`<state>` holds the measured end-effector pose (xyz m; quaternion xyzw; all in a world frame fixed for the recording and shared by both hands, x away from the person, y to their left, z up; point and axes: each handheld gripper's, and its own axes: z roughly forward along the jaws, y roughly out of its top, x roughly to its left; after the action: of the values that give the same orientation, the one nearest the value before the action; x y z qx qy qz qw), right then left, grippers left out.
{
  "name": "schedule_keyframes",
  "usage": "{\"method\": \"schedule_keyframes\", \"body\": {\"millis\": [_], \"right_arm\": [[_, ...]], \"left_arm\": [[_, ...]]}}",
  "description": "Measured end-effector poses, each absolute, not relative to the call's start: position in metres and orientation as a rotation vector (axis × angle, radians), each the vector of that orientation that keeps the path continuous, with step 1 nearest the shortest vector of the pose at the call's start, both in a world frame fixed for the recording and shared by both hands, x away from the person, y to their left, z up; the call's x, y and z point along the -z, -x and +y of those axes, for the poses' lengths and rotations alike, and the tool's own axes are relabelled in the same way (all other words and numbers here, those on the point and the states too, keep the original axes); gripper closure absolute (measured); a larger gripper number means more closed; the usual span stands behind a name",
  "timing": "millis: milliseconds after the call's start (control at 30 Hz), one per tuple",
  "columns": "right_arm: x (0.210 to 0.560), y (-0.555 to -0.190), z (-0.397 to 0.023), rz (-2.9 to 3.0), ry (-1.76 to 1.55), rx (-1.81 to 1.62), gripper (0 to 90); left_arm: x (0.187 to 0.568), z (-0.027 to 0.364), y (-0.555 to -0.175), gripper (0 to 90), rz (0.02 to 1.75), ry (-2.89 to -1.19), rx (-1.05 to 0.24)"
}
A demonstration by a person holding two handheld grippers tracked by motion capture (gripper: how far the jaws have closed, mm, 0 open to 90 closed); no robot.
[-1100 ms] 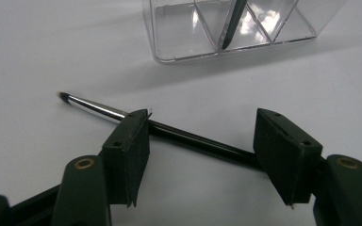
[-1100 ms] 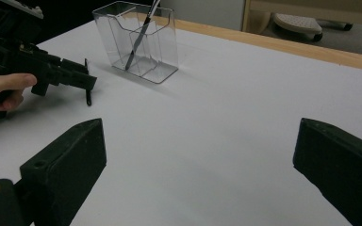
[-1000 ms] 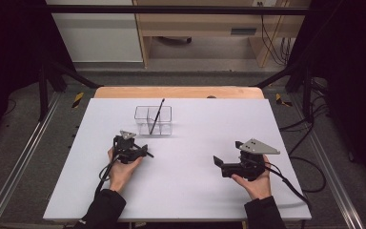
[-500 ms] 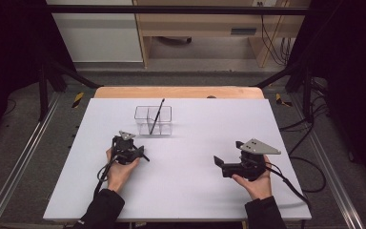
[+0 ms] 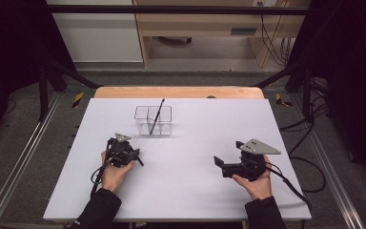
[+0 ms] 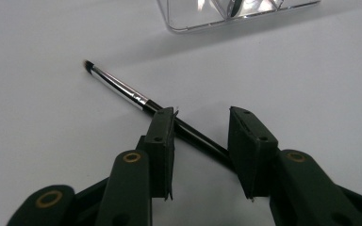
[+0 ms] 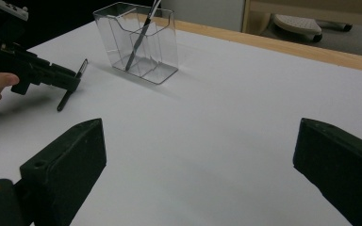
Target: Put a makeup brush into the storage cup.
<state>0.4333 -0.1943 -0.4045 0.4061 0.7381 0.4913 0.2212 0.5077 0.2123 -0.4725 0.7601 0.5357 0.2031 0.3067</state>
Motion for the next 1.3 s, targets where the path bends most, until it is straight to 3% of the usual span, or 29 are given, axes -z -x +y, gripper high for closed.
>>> {"method": "schedule_keyframes", "body": {"millis": [500,767,1100,1300], "right_arm": [[0.4044,-0.4331,-0.1944,2.04,-1.122,-1.359,3.8],[0.4052,-0.4338,-0.1935,2.044,-1.124,-1.358,3.8],[0.4051,-0.4336,-0.1936,2.045,-1.125,-1.359,3.7],[0.4058,-0.434,-0.1929,2.052,-1.127,-1.355,3.6]], "left_arm": [[0.4697,0.2183,-0.5039,66.5,1.409,-2.034,-0.531],[0.4715,0.2125,-0.5046,63.6,1.411,-2.036,-0.542],[0.4674,0.2149,-0.502,74.4,1.371,-2.067,-0.53],[0.4697,0.2138,-0.5029,71.9,1.38,-2.05,-0.515]]}}
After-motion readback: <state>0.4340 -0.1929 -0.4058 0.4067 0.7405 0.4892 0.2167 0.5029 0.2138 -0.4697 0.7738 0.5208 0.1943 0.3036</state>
